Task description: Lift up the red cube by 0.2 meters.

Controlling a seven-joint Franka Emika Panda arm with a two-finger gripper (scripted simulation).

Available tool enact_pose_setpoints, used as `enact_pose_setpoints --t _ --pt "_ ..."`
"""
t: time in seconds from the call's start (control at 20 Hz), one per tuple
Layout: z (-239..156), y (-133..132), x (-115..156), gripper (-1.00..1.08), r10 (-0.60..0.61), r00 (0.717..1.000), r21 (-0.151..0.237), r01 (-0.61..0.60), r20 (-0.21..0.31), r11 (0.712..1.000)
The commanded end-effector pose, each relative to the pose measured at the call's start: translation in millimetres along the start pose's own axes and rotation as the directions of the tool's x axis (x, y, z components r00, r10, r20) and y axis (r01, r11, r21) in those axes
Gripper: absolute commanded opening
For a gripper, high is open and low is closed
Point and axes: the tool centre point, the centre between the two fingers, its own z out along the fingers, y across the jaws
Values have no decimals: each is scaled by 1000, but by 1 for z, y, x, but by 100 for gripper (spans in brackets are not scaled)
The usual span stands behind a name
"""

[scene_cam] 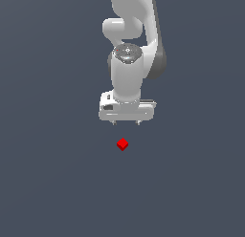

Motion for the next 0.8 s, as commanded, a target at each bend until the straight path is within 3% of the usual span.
enact_pose_setpoints --t 0.0,0.4,0.75 --pt "0 0 0 100 0 1000 0 0 0 1000" --pt "9 0 1 100 43 999 -1 -43 1 999" --pt "33 2 4 100 153 988 -5 -153 3 988"
